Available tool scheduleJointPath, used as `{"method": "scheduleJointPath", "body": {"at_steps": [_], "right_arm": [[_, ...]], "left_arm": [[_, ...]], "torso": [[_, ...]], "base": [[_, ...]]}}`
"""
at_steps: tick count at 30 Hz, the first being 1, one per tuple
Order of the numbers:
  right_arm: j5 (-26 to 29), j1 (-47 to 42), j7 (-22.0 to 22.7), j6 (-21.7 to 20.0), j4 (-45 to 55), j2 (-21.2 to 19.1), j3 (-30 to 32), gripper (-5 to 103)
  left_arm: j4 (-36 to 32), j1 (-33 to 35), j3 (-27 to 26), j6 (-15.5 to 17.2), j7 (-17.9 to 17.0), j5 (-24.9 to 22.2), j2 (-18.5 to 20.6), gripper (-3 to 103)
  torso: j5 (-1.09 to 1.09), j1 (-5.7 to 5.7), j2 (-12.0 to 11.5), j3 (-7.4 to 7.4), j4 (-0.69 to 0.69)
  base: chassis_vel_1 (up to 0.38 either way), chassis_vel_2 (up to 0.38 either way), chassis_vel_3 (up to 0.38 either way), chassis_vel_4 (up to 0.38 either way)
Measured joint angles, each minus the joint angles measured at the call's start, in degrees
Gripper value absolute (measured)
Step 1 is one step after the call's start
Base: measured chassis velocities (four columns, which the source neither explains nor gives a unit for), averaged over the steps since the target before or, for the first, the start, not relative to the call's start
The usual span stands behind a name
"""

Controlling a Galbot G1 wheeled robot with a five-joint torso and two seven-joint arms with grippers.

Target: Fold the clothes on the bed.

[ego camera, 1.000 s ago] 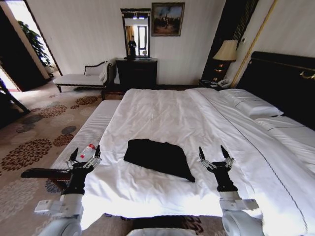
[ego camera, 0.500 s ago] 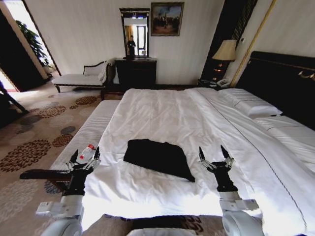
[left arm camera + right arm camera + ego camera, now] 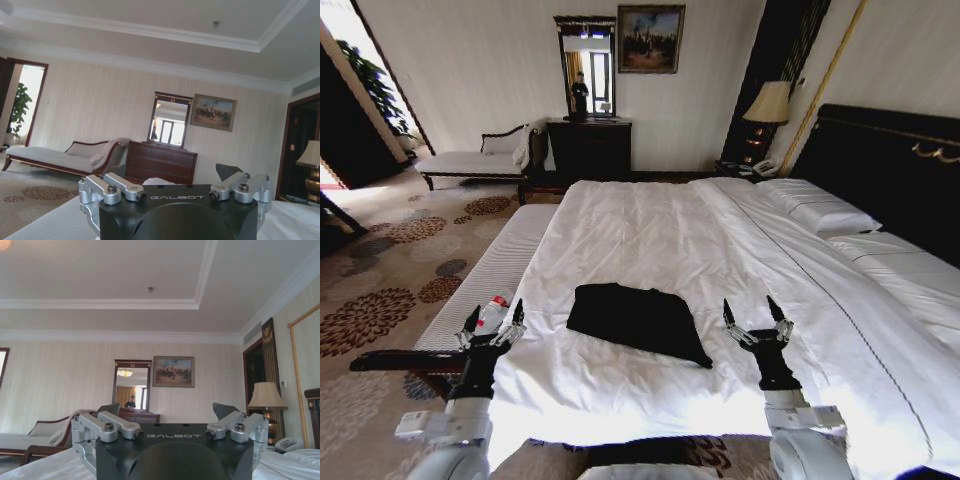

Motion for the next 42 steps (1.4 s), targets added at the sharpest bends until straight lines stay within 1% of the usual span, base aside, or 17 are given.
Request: {"method": "scheduleJointPath", "body": {"at_steps": [13, 15, 17, 20, 24, 30, 32, 33, 34, 36, 37, 38, 40, 41, 42], "right_arm": [[0.2, 0.6, 0.3, -0.9, -0.8, 0.1, -0.2, 100], [1.2, 0.7, 0.3, -1.2, -0.9, 0.0, -0.3, 100], [3.2, 0.8, -0.5, -1.2, -1.4, -0.1, -0.6, 100], [4.0, 1.2, -1.1, -0.7, -2.3, -0.2, -0.7, 100], [3.9, 1.7, -0.7, -0.4, -2.9, -0.3, -1.1, 100], [2.5, 3.2, -0.3, 1.2, -3.9, -0.4, -1.7, 100], [2.6, 3.5, 0.1, 1.4, -4.3, -0.6, -1.9, 100], [2.6, 3.7, 0.3, 1.5, -4.5, -0.6, -2.0, 100], [2.6, 3.7, 0.3, 1.5, -4.5, -0.6, -2.0, 100], [2.8, 4.0, 0.6, 1.7, -5.1, -0.8, -2.1, 100], [3.0, 4.3, 0.7, 1.9, -5.6, -0.9, -2.2, 100], [3.0, 4.3, 0.7, 1.9, -5.6, -0.9, -2.2, 100], [3.5, 5.1, 1.0, 2.2, -6.4, -1.1, -2.5, 100], [3.8, 5.7, 1.2, 2.2, -6.7, -1.2, -2.7, 100], [4.0, 6.2, 1.5, 2.2, -7.0, -1.4, -2.8, 100]], "left_arm": [[0.1, -0.3, 0.0, -0.4, 0.1, 0.0, -0.1, 100], [0.2, -0.4, 0.0, -0.4, 0.1, 0.0, -0.1, 100], [0.3, -0.5, 0.2, -0.3, 0.1, 0.0, -0.2, 100], [0.4, -0.5, 0.4, -0.3, 0.2, 0.1, -0.3, 100], [0.8, -0.7, 0.4, -0.3, 0.3, 0.2, -0.5, 100], [1.9, -1.3, 0.5, -0.4, 0.2, 0.2, -0.6, 100], [2.4, -2.0, 0.7, -0.1, -1.0, 0.4, -0.4, 100], [2.6, -2.4, 1.0, 0.5, -2.0, 0.4, -0.2, 100], [2.6, -2.4, 1.0, 0.5, -2.0, 0.4, -0.2, 100], [2.6, -3.5, 1.5, 2.3, -4.2, 0.0, 0.6, 100], [2.6, -4.5, 1.7, 3.8, -5.6, -0.4, 1.4, 100], [2.6, -4.5, 1.7, 3.8, -5.6, -0.4, 1.4, 100], [2.9, -6.8, 1.7, 7.1, -7.5, -0.6, 3.5, 100], [3.1, -8.0, 1.6, 9.4, -8.4, -0.8, 4.8, 100], [3.3, -9.4, 1.6, 12.5, -9.7, -1.3, 6.3, 100]], "torso": [[0.0, 0.0, 0.0, 0.0, 0.0], [0.0, 0.0, 0.0, 0.0, 0.0], [0.0, 0.0, 0.0, 0.0, -0.01], [0.0, -0.01, 0.0, 0.0, 0.0], [0.0, -0.01, 0.0, 0.0, 0.0], [0.0, 0.03, 0.0, 0.01, 0.0], [0.0, 0.04, 0.0, 0.01, 0.0], [0.0, 0.04, 0.0, 0.01, 0.0], [0.0, 0.04, 0.0, 0.01, 0.0], [0.0, 0.02, 0.0, 0.01, 0.0], [0.0, 0.0, 0.0, 0.0, 0.0], [0.0, 0.0, 0.0, 0.0, 0.0], [0.0, -0.03, 0.0, -0.01, -0.01], [-0.01, -0.03, 0.0, -0.01, 0.0], [0.0, -0.03, 0.0, -0.01, -0.01]], "base": [[0.0, 0.0, 0.0, 0.0], [0.0, 0.0, 0.0, 0.0], [0.0, 0.0, 0.0, 0.0], [-0.016, 0.003, 0.011, -0.017], [-0.077, 0.051, 0.067, -0.059], [-0.09, 0.068, 0.069, -0.098], [-0.026, 0.025, 0.021, -0.029], [0.0, 0.0, 0.0, 0.0], [0.0, 0.0, 0.0, 0.0], [0.0, 0.0, 0.0, 0.0], [0.0, 0.0, 0.0, 0.0], [0.0, 0.0, 0.0, 0.0], [0.0, 0.0, 0.0, 0.0], [0.0, 0.0, 0.0, 0.0], [0.0, 0.0, 0.0, 0.0]]}}
